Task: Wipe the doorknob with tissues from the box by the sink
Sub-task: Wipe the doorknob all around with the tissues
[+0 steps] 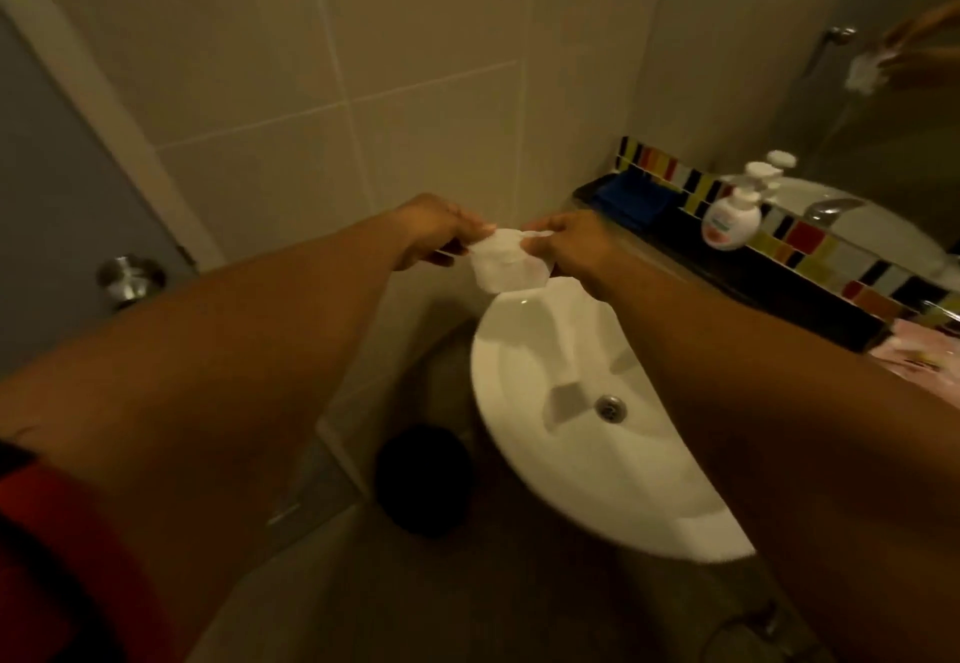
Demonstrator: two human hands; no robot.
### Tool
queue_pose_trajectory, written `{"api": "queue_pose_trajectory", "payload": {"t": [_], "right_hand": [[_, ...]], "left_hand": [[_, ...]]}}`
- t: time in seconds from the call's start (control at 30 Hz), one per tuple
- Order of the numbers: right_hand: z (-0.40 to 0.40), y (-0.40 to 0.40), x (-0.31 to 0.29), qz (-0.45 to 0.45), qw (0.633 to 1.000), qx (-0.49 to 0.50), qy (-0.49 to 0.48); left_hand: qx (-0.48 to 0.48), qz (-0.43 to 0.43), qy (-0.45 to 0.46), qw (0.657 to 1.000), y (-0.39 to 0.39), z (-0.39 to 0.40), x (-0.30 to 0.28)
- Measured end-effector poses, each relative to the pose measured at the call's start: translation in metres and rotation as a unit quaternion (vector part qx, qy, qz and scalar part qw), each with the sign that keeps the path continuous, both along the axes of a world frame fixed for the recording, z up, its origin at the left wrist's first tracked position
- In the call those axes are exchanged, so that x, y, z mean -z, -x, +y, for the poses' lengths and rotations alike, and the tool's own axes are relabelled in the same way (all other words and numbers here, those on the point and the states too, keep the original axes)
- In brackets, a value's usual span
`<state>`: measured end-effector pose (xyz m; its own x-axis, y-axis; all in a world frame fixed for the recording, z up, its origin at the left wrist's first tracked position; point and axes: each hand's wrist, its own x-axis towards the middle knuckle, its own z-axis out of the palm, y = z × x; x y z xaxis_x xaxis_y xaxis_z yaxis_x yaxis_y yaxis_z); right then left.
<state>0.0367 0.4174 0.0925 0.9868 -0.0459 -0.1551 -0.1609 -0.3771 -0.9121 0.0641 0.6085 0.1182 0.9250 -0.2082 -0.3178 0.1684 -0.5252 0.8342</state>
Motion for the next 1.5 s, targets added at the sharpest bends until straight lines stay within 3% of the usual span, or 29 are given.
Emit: {"api": "queue_pose_trajectory", "payload": {"t": [0.17, 0.3, 0.4, 0.57, 0.93, 1.23, 1.5], "right_hand": [[0.109, 0.005, 0.0, -0.02, 0.994, -0.088, 0.058], [0.189, 0.011, 0.003, -0.029, 0.987, -0.141, 0.07], [0.24, 0.02, 0.004, -0.024, 0.982, -0.181, 0.055], [0.302, 0.039, 0.007, 0.011, 0.972, -0.232, 0.025], [0.362, 0.039, 0.009, -0.051, 0.985, -0.165, -0.001], [0.394, 0.002, 0.014, -0.073, 0.994, -0.084, 0.005], [0.419, -0.042, 0.036, -0.034, 0.997, -0.06, -0.031]], "left_hand": [[-0.011, -0.024, -0.118, 0.993, 0.035, 0.122, -0.003], [-0.055, -0.038, -0.154, 0.986, 0.067, 0.206, -0.003], [-0.103, -0.038, -0.16, 0.981, 0.092, 0.26, -0.002], [-0.188, -0.043, -0.085, 0.978, 0.131, 0.324, 0.012], [-0.365, -0.07, 0.062, 0.926, 0.142, 0.372, 0.024], [-0.423, -0.103, 0.067, 0.898, 0.103, 0.375, 0.027], [-0.487, -0.109, 0.026, 0.866, 0.062, 0.381, 0.058]]}}
